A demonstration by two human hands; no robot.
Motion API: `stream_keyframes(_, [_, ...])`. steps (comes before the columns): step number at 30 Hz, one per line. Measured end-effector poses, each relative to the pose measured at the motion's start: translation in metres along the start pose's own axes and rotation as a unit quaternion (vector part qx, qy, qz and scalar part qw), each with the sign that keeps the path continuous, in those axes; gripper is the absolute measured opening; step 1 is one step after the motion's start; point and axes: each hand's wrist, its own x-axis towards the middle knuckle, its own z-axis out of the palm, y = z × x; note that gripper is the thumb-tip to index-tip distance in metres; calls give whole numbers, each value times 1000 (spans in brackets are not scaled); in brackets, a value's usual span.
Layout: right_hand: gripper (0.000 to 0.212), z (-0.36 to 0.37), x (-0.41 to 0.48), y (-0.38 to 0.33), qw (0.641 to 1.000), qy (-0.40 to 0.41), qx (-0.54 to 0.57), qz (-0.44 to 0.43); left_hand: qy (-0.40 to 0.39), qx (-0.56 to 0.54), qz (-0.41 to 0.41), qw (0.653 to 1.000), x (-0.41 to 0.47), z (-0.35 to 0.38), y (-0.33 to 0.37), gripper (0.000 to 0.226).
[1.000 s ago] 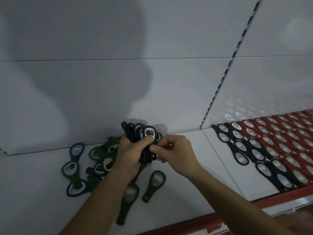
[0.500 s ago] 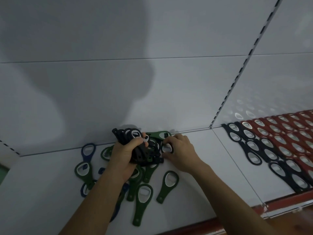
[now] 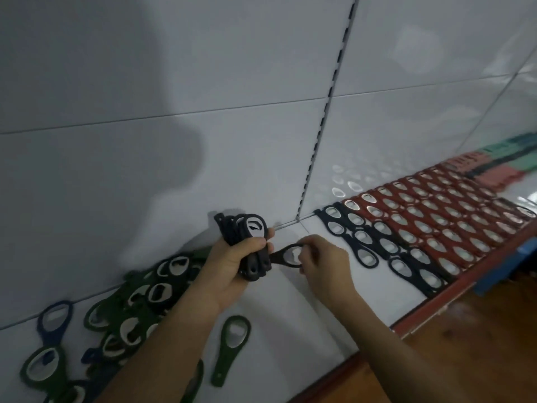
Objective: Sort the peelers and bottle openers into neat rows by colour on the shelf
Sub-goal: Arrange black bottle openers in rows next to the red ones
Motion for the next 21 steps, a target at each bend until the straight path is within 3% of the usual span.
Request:
stream_keyframes(4, [20,-58,-4,39,977,68,138,144,-42,37,-42,998,33,52,-33,15])
stream_keyframes(7, [16,-94,-12,65,965,78,162,189,-64,67,-51,994,57,80,-61,25])
stream_keyframes(11, [15,-122,-29,95,974,108,73,188,-75,174,-7,982,84,106,-96,33])
stream_keyframes(15, [15,-132,-46,111,967,159,31,195,-70,201,33,977,99,116,-120,37])
stream_keyframes(21, [18,-114,-55,111,967,131,-126,179,-88,218,42,971,103,111,-126,35])
